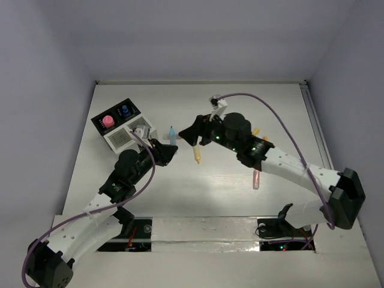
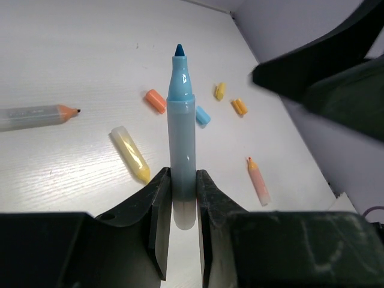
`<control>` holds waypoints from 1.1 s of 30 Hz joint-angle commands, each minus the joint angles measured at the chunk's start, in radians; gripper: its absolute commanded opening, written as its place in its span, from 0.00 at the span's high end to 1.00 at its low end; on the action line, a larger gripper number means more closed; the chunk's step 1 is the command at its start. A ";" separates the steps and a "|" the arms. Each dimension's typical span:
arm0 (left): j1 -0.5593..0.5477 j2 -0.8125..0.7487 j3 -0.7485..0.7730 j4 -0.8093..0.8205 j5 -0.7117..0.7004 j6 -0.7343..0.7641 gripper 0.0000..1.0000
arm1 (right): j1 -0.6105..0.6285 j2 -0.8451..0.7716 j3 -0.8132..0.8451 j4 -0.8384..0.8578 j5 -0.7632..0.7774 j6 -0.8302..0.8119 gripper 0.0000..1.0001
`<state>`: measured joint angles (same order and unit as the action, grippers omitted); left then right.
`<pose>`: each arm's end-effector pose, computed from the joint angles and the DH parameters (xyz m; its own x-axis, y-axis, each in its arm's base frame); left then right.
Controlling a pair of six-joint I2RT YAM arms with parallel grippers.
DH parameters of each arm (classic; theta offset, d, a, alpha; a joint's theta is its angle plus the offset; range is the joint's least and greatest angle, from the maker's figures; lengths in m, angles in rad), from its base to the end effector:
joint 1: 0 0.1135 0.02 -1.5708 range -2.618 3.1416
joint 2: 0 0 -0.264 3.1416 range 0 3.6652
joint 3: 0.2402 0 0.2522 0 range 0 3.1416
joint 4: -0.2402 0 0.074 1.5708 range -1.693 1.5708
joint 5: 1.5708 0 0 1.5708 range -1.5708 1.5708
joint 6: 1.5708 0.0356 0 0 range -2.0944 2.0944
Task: Sort the stationery into containers
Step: Close the pen cap on the pen.
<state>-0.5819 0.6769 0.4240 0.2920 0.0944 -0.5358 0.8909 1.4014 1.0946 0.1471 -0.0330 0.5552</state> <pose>0.1450 -0.0994 0.2799 -0.2914 -0.4166 -0.8611 0.5548 0.6597 -0.5070 0.2099 0.2615 0.3395 -0.5054 0.2128 -0.8362 -0.6252 0.5776 0.5249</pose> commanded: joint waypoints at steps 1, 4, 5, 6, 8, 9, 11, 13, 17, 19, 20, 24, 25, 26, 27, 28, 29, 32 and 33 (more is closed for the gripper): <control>0.004 -0.013 -0.030 0.065 0.007 0.003 1.00 | -0.070 -0.146 -0.066 -0.036 -0.004 -0.014 0.30; 0.004 0.003 -0.047 0.101 0.043 0.017 1.00 | -0.133 -0.208 -0.136 -0.127 0.060 -0.058 0.29; 0.004 0.015 -0.054 0.137 0.060 0.028 1.00 | -0.154 -0.238 -0.177 -0.189 0.068 -0.072 0.35; -0.009 0.021 -0.060 0.160 0.080 0.031 1.00 | -0.180 -0.249 -0.191 -0.223 0.076 -0.098 0.39; -0.033 0.041 -0.079 0.226 0.116 0.040 1.00 | -0.260 -0.269 -0.228 -0.303 0.117 -0.115 0.55; -0.044 0.049 -0.085 0.245 0.116 0.046 1.00 | -0.291 -0.274 -0.237 -0.323 0.126 -0.118 0.62; -0.067 0.073 -0.090 0.278 0.107 0.059 1.00 | -0.366 -0.268 -0.257 -0.371 0.102 -0.104 0.74; -0.067 0.095 -0.088 0.297 0.102 0.076 1.00 | -0.391 -0.245 -0.268 -0.379 0.038 -0.092 0.77; -0.076 0.116 -0.093 0.340 0.100 0.105 1.00 | -0.391 -0.077 -0.242 -0.423 -0.065 -0.092 0.75; -0.076 0.122 -0.099 0.354 0.102 0.109 1.00 | -0.391 -0.032 -0.239 -0.422 -0.067 -0.092 0.62; -0.076 0.127 -0.103 0.358 0.105 0.118 1.00 | -0.401 -0.012 -0.239 -0.414 -0.065 -0.093 0.53; -0.076 0.125 -0.122 0.374 0.108 0.134 1.00 | -0.426 0.062 -0.233 -0.359 -0.061 -0.086 0.43; -0.076 0.124 -0.126 0.375 0.113 0.135 1.00 | -0.437 0.076 -0.230 -0.348 -0.062 -0.089 0.44; -0.085 0.124 -0.134 0.377 0.114 0.137 1.00 | -0.437 0.100 -0.226 -0.313 -0.068 -0.090 0.44; -0.085 0.124 -0.137 0.378 0.117 0.135 1.00 | -0.446 0.111 -0.228 -0.293 -0.071 -0.093 0.44; -0.085 0.124 -0.137 0.377 0.119 0.135 1.00 | -0.446 0.122 -0.228 -0.278 -0.070 -0.095 0.44; -0.085 0.122 -0.139 0.377 0.123 0.134 1.00 | -0.446 0.143 -0.228 -0.249 -0.070 -0.095 0.44; -0.094 0.118 -0.140 0.380 0.126 0.132 1.00 | -0.472 0.177 -0.229 -0.221 -0.068 -0.081 0.44; -0.095 0.116 -0.142 0.381 0.126 0.131 1.00 | -0.484 0.195 -0.234 -0.198 -0.073 -0.074 0.44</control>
<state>-0.6670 0.8051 0.2882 0.5991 0.1989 -0.4191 0.4297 1.5677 0.8299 -0.1539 -0.0917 0.4717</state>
